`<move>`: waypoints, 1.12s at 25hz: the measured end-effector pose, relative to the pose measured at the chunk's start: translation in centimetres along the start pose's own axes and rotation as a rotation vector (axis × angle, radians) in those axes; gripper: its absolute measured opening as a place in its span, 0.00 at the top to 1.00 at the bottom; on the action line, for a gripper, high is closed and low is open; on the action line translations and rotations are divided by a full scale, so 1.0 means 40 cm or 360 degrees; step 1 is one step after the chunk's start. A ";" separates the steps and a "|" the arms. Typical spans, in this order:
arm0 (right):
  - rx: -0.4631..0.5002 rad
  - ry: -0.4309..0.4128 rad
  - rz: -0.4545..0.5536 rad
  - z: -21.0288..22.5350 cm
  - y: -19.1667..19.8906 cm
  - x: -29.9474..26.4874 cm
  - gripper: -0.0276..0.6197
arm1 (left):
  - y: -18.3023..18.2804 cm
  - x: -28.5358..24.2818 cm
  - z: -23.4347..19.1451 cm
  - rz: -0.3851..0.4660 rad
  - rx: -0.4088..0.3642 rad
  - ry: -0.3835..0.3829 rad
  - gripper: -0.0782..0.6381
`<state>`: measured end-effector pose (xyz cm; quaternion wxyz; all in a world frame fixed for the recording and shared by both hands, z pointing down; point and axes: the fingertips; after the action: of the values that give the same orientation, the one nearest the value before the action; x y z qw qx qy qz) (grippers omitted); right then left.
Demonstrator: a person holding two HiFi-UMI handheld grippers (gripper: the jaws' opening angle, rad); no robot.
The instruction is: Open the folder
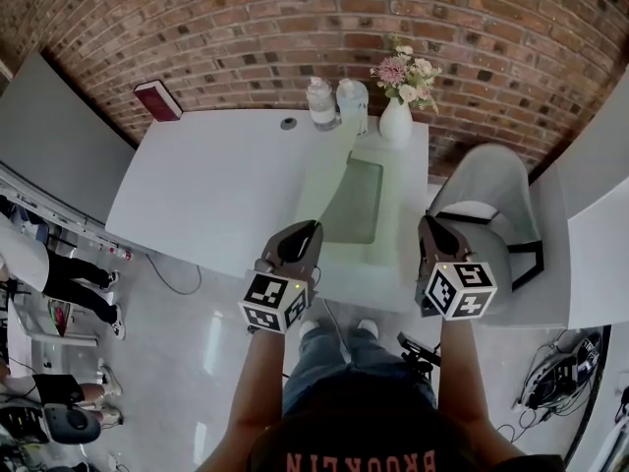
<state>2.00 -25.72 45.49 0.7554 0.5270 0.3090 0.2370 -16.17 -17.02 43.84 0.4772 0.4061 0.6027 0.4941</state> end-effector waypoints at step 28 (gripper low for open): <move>0.0072 0.0000 0.0044 -0.193 -0.034 -0.118 0.95 | -0.001 0.158 -0.314 -0.0074 0.0070 -0.0457 0.89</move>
<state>-6.76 -24.38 43.28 0.7400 0.5481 0.3071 0.2402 -29.80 -13.58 43.42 0.5607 0.4689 0.5482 0.4065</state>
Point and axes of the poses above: the fingertips, and each gripper's own axes: x backward along the fingers, z to its right, y out of its underside, and after that the axes turned 3 degrees about z, right-handed
